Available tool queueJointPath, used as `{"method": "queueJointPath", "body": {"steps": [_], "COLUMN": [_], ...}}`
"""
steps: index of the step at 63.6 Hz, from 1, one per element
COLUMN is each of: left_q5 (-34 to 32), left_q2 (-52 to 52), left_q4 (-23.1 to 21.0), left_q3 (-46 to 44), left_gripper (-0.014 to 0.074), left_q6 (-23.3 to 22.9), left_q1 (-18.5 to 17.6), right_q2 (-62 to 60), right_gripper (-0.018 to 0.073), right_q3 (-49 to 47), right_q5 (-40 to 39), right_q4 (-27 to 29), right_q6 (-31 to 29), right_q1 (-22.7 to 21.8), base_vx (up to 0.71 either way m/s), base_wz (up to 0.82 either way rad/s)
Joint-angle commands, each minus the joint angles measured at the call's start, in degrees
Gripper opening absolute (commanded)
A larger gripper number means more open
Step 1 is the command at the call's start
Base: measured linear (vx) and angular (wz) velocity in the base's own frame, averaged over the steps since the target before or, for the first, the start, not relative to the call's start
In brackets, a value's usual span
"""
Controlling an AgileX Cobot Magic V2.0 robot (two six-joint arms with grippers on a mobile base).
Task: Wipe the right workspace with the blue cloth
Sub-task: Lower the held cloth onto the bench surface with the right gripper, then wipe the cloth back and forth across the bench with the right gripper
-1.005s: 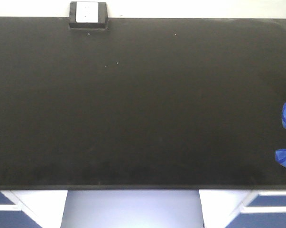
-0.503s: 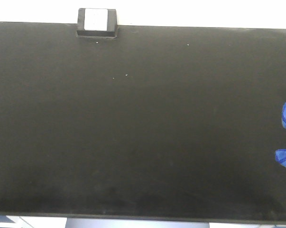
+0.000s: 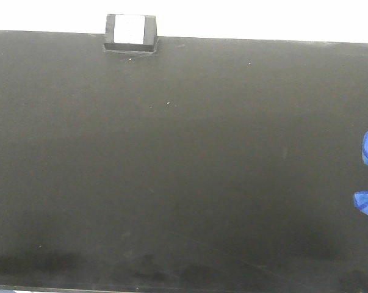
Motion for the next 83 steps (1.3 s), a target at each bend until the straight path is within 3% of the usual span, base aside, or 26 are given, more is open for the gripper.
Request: {"method": "queueJointPath", "body": {"steps": [1,25,45,62,68,73,83], "left_q5": [-4.57,-4.57,-4.57,-4.57,-4.57,-4.57,-4.57], "left_q2": [-0.88,-0.88,-0.88,-0.88,-0.88,-0.88,-0.88], "left_q4": [0.05,0.05,0.05,0.05,0.05,0.05,0.05], "left_q3": [1.78,1.78,1.78,1.78,1.78,1.78,1.78], "left_gripper": [-0.0006,-0.0006,-0.0006,-0.0006,-0.0006,-0.0006,-0.0006], "left_q6": [-0.49,-0.49,-0.49,-0.49,-0.49,-0.49,-0.49], "left_q1": [0.27,0.27,0.27,0.27,0.27,0.27,0.27], "right_q2": [0.72,11.43,32.03,46.81,50.78,53.28,56.17], "right_gripper": [-0.0001,-0.0001,0.0000,0.0000,0.0002,0.0004,0.0014], "right_q3": [-1.74,-1.74,-1.74,-1.74,-1.74,-1.74,-1.93], "right_q5": [-6.36,-14.27,-25.76,-37.44,-37.60,-39.83,-47.90], "right_q4": [-0.14,-0.28,-0.18,8.16,9.86,10.69,14.08], "right_q6": [-0.23,-0.22,1.00,1.34,1.28,1.44,4.40], "right_q1": [0.14,0.08,0.08,0.43,3.39,8.33,22.00], "base_vx": [0.00,0.00,0.00,0.00,0.00,0.00,0.00], "base_wz": [0.00,0.00,0.00,0.00,0.00,0.00,0.00]}}
